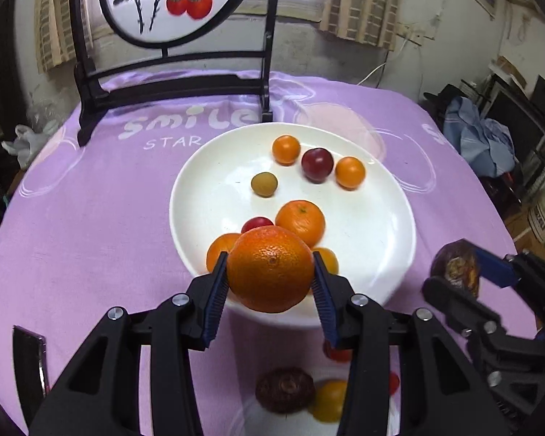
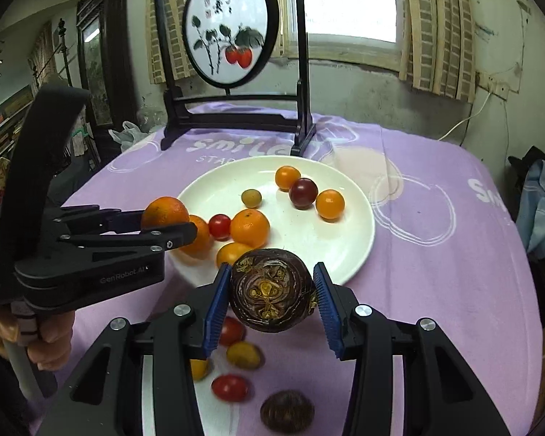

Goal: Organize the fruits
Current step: 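Carry the passion fruit and tangerine over the white plate and open both tools, then move both open tools back toward the remaining fruits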

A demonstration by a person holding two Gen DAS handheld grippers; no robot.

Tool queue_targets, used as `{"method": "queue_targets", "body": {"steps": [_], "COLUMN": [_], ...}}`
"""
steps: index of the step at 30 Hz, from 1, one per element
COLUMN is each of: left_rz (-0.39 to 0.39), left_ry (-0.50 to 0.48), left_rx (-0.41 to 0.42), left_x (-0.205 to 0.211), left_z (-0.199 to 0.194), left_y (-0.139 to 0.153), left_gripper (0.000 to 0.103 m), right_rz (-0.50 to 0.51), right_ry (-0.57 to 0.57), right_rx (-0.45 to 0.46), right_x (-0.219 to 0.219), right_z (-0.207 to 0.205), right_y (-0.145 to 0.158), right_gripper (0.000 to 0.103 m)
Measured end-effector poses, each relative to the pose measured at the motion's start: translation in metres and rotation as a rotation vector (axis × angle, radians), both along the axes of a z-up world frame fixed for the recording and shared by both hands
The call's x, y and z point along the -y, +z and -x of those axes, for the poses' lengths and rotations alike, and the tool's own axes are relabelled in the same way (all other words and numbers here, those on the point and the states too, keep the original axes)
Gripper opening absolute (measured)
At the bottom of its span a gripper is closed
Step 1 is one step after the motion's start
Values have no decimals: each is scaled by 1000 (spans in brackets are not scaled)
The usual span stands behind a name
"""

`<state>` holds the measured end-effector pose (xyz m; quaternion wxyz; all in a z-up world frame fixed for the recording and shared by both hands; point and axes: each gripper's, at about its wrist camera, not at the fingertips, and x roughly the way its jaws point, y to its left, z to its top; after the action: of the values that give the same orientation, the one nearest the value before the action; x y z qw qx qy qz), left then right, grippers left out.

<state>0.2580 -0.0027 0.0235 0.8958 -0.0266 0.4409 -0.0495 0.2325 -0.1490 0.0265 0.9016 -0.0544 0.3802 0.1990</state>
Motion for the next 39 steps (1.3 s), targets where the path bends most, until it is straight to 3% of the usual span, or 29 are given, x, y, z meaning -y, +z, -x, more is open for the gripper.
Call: {"method": "queue_targets", "body": {"steps": [8, 10, 11, 12, 14, 17, 19, 28, 35, 39], "left_rz": [-24, -43, -53, -57, -75, -77, -67, -49, -33, -23], "left_ry": [27, 48, 55, 56, 53, 42, 50, 4, -21, -31], "left_rx": [-17, -22, -10, 19, 47, 51, 47, 33, -29, -38], "left_x": [5, 5, 6, 6, 6, 5, 3, -4, -9, -8], "left_z": [-53, -60, -59, -54, -46, -32, -20, 54, 96, 107], "left_y": [-14, -17, -15, -12, -6, 1, 4, 0, -23, -36], "left_gripper": [44, 61, 75, 80, 80, 81, 88, 89, 90, 90], "right_rz": [-19, -33, -34, -41, -39, -36, -37, 1, 18, 44], "right_ry": [-50, -75, -77, -72, -75, -77, -72, -31, 3, -46], "right_rx": [-100, -115, -116, -111, -95, -85, -89, -76, -158, -197], "right_x": [-2, 3, 4, 7, 10, 17, 20, 40, 43, 43], "right_z": [-51, -53, -52, -49, -43, -31, -22, 45, 92, 101], "right_y": [-35, -38, -38, -37, -35, -31, -29, -25, -51, -69], "right_gripper": [48, 50, 50, 52, 57, 60, 63, 77, 78, 79]}}
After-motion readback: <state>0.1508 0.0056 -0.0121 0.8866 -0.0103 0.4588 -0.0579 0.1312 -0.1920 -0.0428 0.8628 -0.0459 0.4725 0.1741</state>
